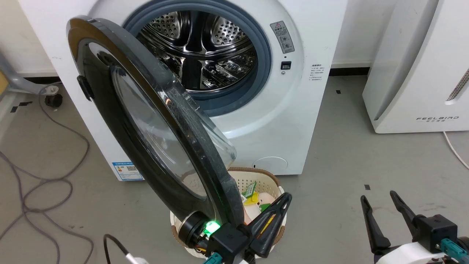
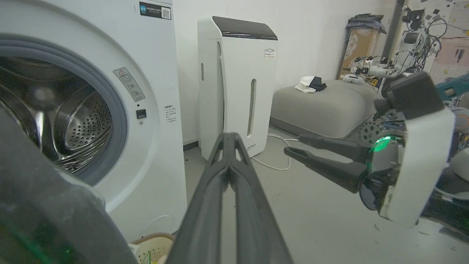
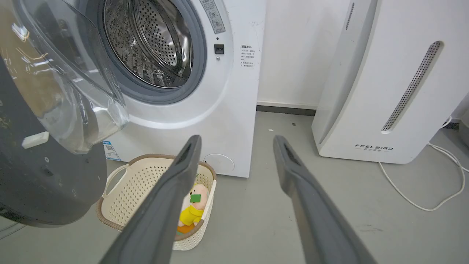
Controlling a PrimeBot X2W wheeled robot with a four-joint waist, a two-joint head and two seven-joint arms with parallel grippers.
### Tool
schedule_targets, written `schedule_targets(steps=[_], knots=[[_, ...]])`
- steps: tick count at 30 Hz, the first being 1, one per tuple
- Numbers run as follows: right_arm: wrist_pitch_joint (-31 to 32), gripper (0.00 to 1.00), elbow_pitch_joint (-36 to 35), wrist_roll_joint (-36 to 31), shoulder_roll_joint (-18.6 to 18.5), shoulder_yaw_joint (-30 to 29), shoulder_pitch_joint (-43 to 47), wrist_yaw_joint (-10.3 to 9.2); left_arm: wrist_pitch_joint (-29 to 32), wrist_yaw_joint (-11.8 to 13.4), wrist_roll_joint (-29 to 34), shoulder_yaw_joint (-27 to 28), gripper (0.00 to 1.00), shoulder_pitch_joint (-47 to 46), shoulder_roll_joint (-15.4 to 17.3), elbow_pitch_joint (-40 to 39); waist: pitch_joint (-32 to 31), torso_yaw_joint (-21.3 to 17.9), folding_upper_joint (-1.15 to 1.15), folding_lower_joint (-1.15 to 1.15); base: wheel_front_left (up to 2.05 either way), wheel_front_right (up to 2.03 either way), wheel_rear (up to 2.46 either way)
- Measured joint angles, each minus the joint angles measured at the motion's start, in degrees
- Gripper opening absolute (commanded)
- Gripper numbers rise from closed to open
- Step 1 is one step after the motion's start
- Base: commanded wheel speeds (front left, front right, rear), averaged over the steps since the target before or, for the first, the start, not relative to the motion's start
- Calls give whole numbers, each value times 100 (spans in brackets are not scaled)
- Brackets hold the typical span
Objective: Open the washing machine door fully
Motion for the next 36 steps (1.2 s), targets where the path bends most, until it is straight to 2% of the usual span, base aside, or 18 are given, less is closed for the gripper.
schedule_targets(steps=[16, 25, 36], knots=[[-43, 100, 187, 79, 0, 78, -1, 0, -325, 408, -249, 266, 0, -731, -35, 1429, 14, -28, 0, 0, 0, 0, 0], [-43, 100, 226, 131, 0, 132, -1, 0, -422, 706, -427, 229, 0, -742, -129, 1733, 50, -30, 0, 0, 0, 0, 0], [-31, 100, 261, 226, 0, 162, 1, 0, -487, 820, -599, 197, 0, -676, -172, 1737, 24, 96, 0, -1, 0, 0, 0]])
